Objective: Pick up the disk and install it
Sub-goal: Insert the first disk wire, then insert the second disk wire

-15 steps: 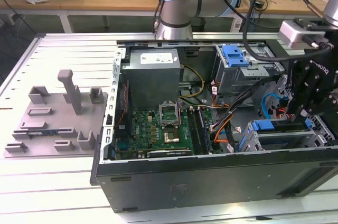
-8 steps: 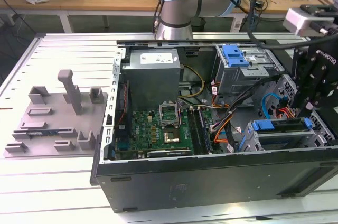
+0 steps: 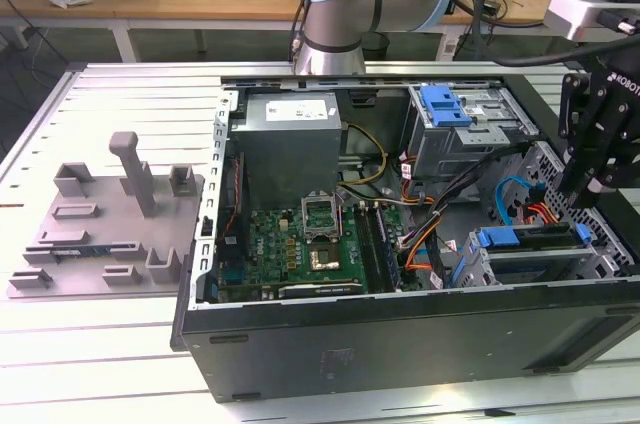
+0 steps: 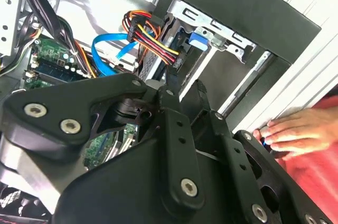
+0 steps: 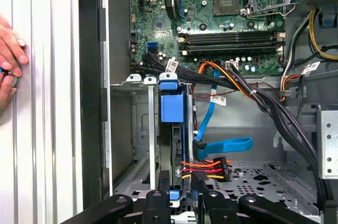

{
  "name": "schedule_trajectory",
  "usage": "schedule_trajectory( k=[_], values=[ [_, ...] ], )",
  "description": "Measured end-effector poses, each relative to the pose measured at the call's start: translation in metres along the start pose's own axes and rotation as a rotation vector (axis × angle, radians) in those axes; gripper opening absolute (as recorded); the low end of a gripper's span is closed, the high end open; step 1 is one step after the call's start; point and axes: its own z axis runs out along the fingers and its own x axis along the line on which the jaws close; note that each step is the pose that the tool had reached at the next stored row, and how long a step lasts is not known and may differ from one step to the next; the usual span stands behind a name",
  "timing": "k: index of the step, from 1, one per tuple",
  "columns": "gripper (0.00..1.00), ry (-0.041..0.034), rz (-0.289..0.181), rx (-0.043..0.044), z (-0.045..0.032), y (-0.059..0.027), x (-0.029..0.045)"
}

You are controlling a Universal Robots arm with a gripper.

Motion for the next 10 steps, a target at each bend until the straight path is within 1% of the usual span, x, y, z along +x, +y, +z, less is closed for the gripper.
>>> schedule_trajectory(
  k=[10],
  values=[
    [0.3, 0.0004, 0.0, 0.0, 0.0, 0.0, 0.0]
  ],
)
